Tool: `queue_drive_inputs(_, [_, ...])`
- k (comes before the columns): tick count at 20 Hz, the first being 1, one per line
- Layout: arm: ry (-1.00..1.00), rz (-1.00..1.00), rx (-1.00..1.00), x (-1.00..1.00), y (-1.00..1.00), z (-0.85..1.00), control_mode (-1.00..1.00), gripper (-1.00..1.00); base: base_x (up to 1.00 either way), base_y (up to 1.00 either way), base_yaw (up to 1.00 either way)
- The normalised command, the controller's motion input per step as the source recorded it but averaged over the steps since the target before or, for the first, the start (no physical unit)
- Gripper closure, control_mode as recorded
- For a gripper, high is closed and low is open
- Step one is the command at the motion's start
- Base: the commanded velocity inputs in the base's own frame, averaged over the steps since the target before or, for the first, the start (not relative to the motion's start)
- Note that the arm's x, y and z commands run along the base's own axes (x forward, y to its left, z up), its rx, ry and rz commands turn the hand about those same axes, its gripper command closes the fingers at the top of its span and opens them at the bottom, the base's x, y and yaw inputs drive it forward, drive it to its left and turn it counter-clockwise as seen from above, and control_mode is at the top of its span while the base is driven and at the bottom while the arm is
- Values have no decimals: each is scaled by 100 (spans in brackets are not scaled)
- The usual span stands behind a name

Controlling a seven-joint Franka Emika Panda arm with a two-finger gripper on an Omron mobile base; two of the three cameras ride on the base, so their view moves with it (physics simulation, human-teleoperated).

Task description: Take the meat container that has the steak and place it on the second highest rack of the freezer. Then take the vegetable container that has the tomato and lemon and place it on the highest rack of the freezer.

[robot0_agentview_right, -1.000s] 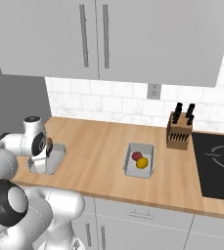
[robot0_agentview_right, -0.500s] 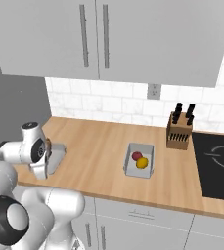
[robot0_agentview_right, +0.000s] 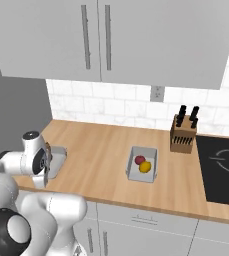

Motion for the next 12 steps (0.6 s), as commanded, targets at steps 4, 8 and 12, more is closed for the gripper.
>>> queue_drive_inputs(4, [9,-7,0,6,-14,-41,-100,100,0,0,0])
queue_drive_inputs(8, [5,-6,0,-6,-24,-17,-100,100,0,0,0])
queue_drive_inputs(12, [0,-4,0,-24,-31,3,-100,100,0,0,0])
